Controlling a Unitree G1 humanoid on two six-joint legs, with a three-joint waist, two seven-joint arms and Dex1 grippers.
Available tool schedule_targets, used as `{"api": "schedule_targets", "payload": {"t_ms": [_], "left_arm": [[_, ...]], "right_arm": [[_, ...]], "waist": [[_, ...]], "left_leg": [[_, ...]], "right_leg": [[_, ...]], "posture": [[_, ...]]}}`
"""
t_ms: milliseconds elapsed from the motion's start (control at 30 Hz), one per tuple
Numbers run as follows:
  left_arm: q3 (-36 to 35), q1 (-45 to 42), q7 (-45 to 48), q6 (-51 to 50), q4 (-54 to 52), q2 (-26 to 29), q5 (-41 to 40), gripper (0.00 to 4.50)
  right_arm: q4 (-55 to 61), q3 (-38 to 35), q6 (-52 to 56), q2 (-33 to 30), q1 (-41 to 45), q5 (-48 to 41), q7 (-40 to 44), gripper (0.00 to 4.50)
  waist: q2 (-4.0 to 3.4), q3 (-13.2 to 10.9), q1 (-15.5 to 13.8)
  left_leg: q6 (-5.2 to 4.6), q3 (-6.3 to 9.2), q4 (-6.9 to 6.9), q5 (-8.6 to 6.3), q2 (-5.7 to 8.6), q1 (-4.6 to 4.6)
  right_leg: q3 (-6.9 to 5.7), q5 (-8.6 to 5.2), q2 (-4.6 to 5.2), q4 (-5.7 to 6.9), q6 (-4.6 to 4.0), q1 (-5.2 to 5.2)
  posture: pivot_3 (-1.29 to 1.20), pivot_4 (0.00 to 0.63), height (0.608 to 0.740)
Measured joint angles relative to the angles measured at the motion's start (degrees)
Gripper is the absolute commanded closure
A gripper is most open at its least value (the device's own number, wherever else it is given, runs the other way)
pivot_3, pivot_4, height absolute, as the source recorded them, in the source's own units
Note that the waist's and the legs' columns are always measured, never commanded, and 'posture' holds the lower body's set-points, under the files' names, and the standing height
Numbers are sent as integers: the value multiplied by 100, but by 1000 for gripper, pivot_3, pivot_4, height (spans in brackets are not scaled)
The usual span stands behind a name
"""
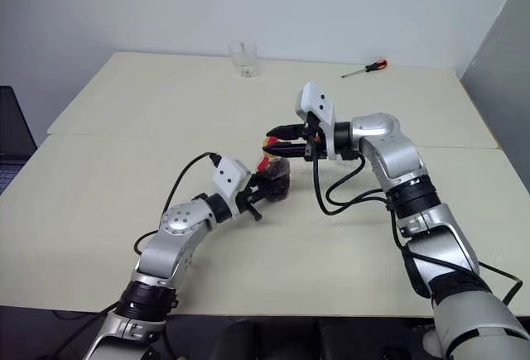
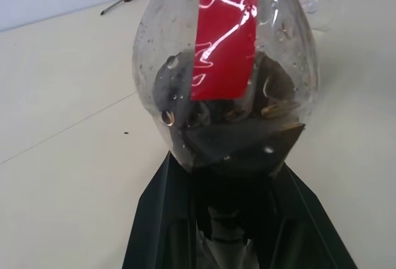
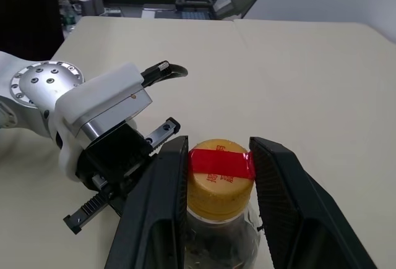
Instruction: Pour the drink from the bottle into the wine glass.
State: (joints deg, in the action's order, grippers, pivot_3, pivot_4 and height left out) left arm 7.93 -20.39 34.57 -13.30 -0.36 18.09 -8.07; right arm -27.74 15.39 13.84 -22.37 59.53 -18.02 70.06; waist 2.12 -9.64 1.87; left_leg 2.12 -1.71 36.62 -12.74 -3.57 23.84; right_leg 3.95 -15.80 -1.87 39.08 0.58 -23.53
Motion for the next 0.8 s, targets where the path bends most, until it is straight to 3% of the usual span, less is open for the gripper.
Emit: {"api": "schedule_targets", "payload": {"t_ms": [233, 367, 533, 800], "left_arm": [[4, -25, -12, -3, 28, -35, 10, 3762], [21, -68, 101, 2, 42, -55, 2, 3762], [43, -206, 204, 73, 103, -161, -5, 3762], [68, -252, 276, 138, 289, -213, 4, 3762]], "right_arm": [[-504, -46, -68, 84, 292, 144, 269, 3042], [-43, -108, 547, -82, 201, 153, 94, 1946], [503, -262, 1123, -287, 3, 131, -67, 142], [1663, -863, 2134, -288, -174, -376, -593, 0]], "waist": [[-1, 0, -7], [-4, -2, -15], [-7, -4, -13], [-11, -7, -9]], "left_leg": [[0, 2, 4, 0, -2, 2], [0, 3, 6, 0, -1, 6], [0, 2, 10, 0, 3, 9], [0, 11, 10, 0, -2, 11]], "right_leg": [[2, 0, 5, 3, -1, 2], [1, 0, 8, 3, -1, 1], [1, 0, 9, 3, 0, 1], [2, 0, 4, 5, 0, 1]], "posture": [[0, 150, 740], [0, 150, 740], [0, 150, 740], [0, 150, 740]]}}
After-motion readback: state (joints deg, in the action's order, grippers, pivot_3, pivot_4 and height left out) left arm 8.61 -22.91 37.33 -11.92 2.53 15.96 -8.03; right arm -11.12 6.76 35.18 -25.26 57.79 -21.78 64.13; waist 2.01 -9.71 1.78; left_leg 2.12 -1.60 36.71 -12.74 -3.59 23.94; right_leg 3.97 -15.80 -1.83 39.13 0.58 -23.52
